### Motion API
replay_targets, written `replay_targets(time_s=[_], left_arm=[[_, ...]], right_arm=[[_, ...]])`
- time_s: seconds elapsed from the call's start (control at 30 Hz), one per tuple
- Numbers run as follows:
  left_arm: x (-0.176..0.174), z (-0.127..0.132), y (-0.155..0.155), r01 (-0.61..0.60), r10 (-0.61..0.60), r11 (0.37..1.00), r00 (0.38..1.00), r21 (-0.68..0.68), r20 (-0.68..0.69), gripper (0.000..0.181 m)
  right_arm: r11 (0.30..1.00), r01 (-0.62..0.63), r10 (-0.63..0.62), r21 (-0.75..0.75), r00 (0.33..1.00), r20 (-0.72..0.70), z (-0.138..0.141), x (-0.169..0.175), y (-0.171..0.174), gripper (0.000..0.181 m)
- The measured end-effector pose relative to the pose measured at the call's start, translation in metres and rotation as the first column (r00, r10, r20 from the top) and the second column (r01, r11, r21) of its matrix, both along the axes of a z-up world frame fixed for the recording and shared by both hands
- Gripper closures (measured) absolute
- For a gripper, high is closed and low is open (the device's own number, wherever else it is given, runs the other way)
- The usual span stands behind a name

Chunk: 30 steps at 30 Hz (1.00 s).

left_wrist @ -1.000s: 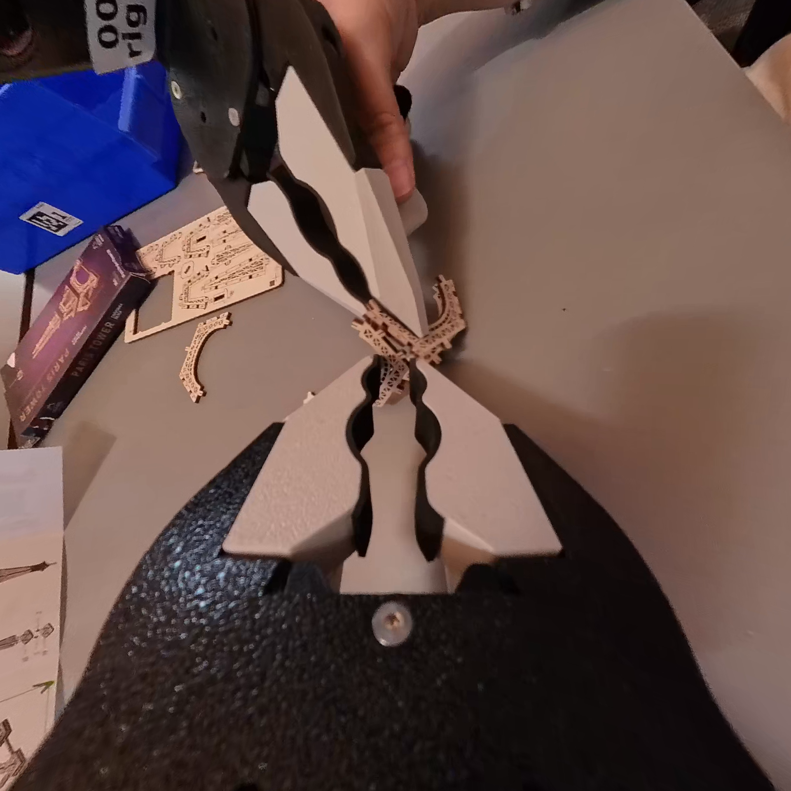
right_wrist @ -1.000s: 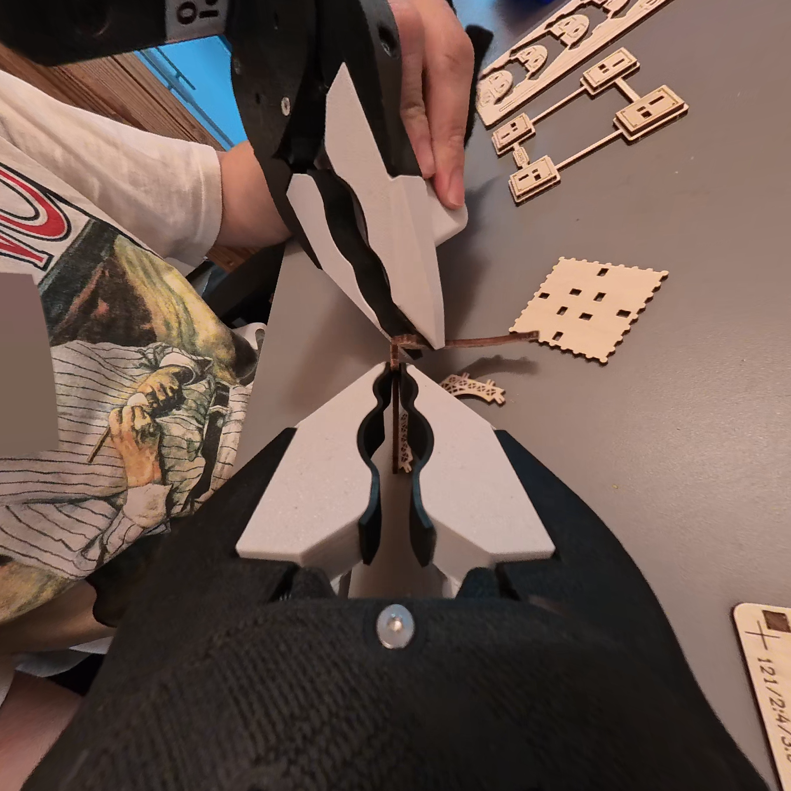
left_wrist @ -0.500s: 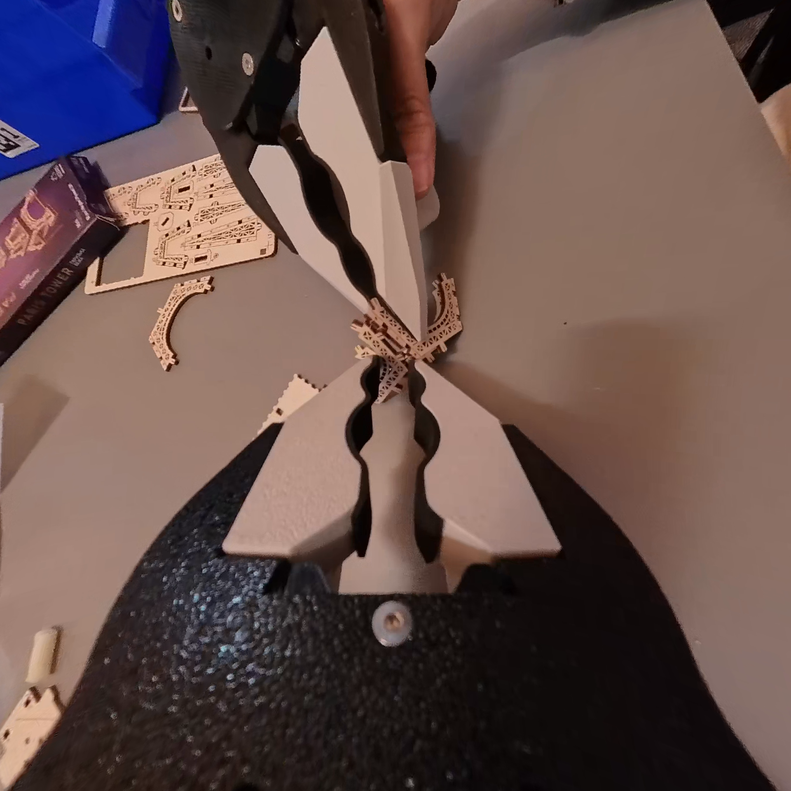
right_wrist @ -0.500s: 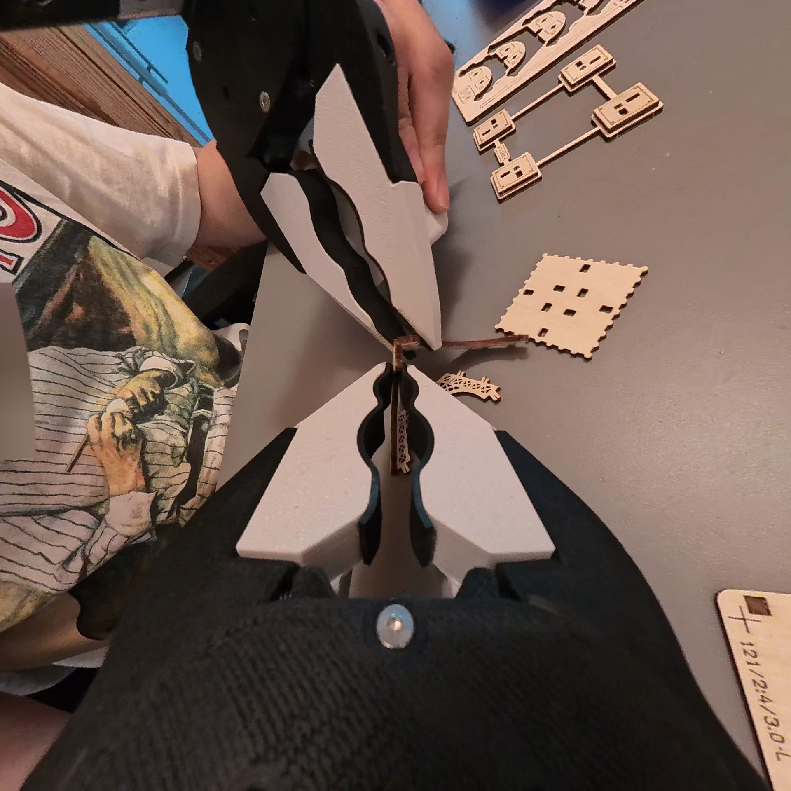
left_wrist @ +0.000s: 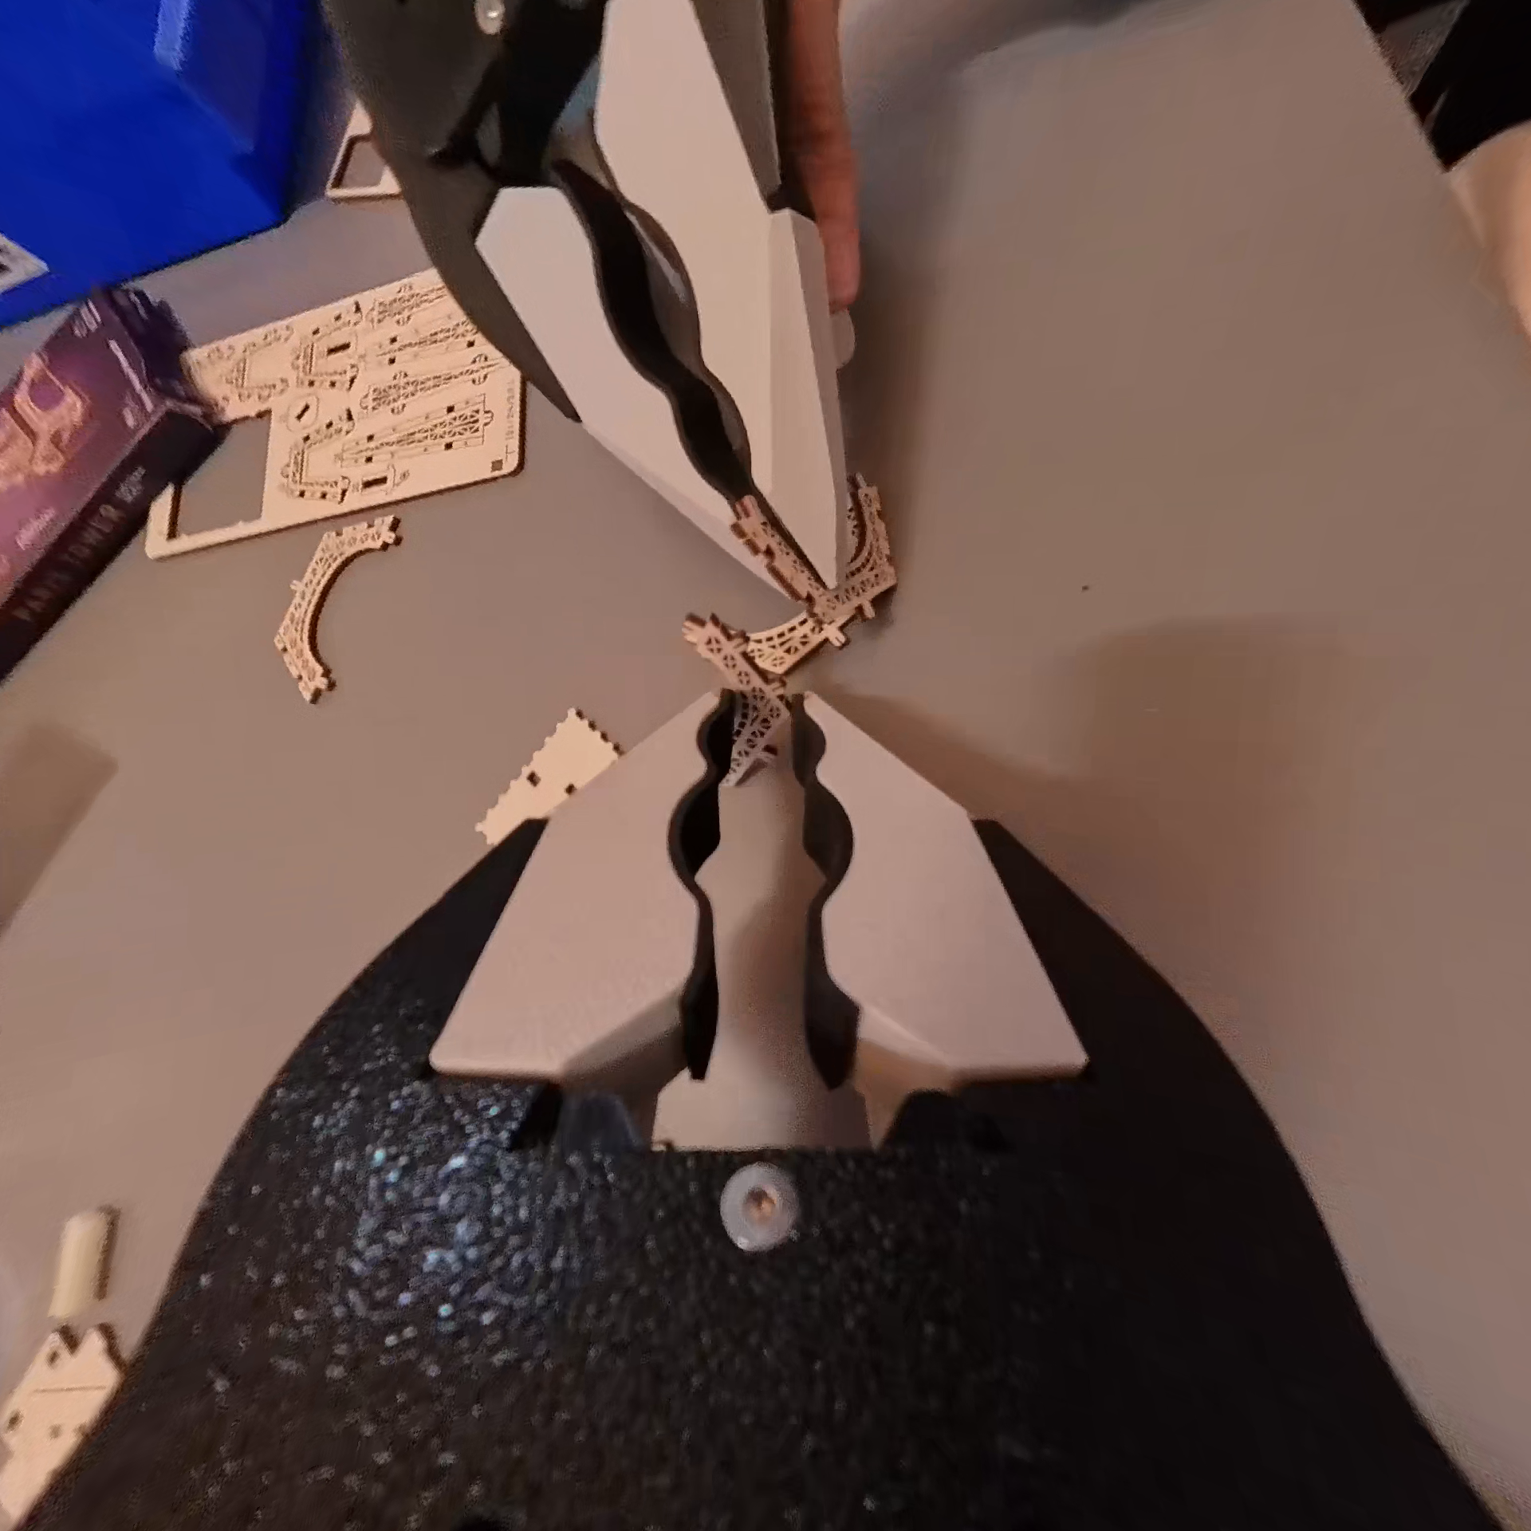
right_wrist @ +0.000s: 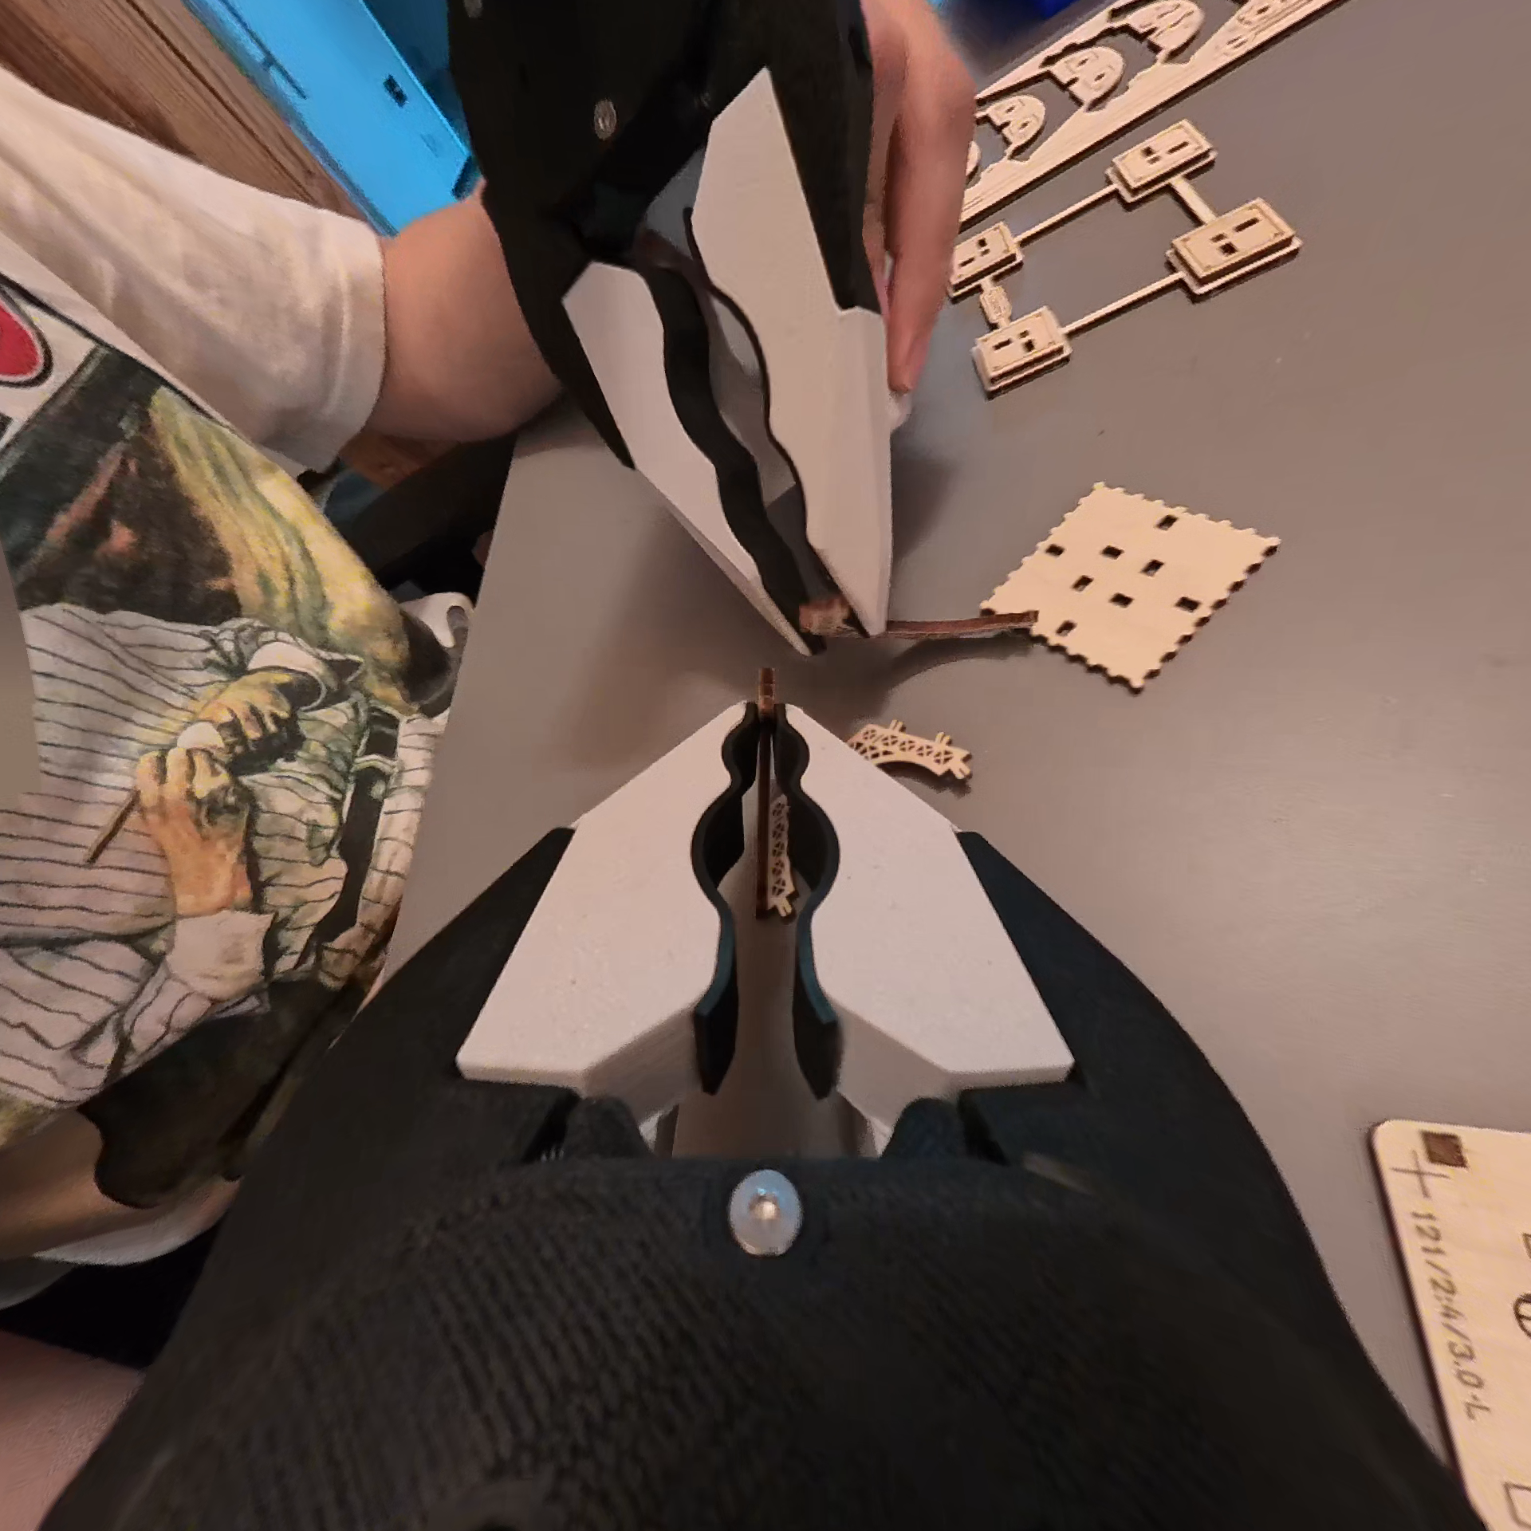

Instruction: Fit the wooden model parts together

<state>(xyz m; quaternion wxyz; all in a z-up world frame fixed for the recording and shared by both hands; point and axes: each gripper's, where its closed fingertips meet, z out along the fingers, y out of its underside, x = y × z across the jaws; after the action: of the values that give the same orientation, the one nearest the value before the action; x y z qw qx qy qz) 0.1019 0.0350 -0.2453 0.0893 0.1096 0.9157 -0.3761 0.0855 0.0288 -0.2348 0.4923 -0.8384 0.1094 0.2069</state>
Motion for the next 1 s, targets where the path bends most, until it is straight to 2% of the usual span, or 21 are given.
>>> replay_targets(time_s=[0.17,0.37,0.6,0.7,0.73,0.8,0.87,0.93,0.97,1.0], left_arm=[[-0.003,-0.018,-0.010,0.023,-0.029,0.998,0.995,0.066,0.094,0.171],[0.000,-0.013,-0.012,0.013,-0.016,0.999,0.996,0.035,0.093,0.172],[0.005,0.014,-0.008,-0.007,0.012,0.997,0.998,-0.081,0.058,0.172],[0.010,0.030,-0.008,-0.003,0.021,0.992,0.989,-0.129,0.144,0.172],[0.010,0.037,-0.010,0.009,0.020,0.988,0.983,-0.156,0.184,0.172],[0.010,0.047,-0.014,0.037,0.019,0.979,0.962,-0.200,0.272,0.172],[0.013,0.055,-0.018,0.040,0.042,0.974,0.934,-0.224,0.353,0.172],[0.016,0.058,-0.020,0.048,0.056,0.970,0.908,-0.236,0.414,0.171],[0.016,0.060,-0.021,0.048,0.065,0.968,0.900,-0.246,0.432,0.171],[0.016,0.060,-0.022,0.051,0.066,0.967,0.895,-0.250,0.440,0.172]], right_arm=[[1.000,-0.005,0.005,-0.009,0.999,0.035,-0.001,-0.001,-0.005,0.180],[1.000,-0.009,0.009,-0.004,0.999,0.038,0.002,-0.002,-0.012,0.180],[0.999,0.015,-0.012,-0.030,0.995,0.100,0.002,-0.001,-0.009,0.134],[0.997,0.073,-0.067,-0.036,0.989,0.131,0.012,0.004,-0.021,0.116],[0.994,0.106,-0.103,-0.014,0.986,0.134,0.020,0.008,-0.025,0.118],[0.978,0.197,-0.203,0.069,0.973,0.106,0.040,0.021,-0.029,0.134],[0.944,0.266,-0.270,0.194,0.963,-0.005,0.063,0.030,-0.027,0.148],[0.914,0.296,-0.273,0.276,0.955,-0.118,0.078,0.033,-0.024,0.169],[0.908,0.308,-0.275,0.282,0.949,-0.151,0.078,0.035,-0.022,0.176],[0.910,0.309,-0.271,0.275,0.948,-0.169,0.075,0.034,-0.021,0.173]])
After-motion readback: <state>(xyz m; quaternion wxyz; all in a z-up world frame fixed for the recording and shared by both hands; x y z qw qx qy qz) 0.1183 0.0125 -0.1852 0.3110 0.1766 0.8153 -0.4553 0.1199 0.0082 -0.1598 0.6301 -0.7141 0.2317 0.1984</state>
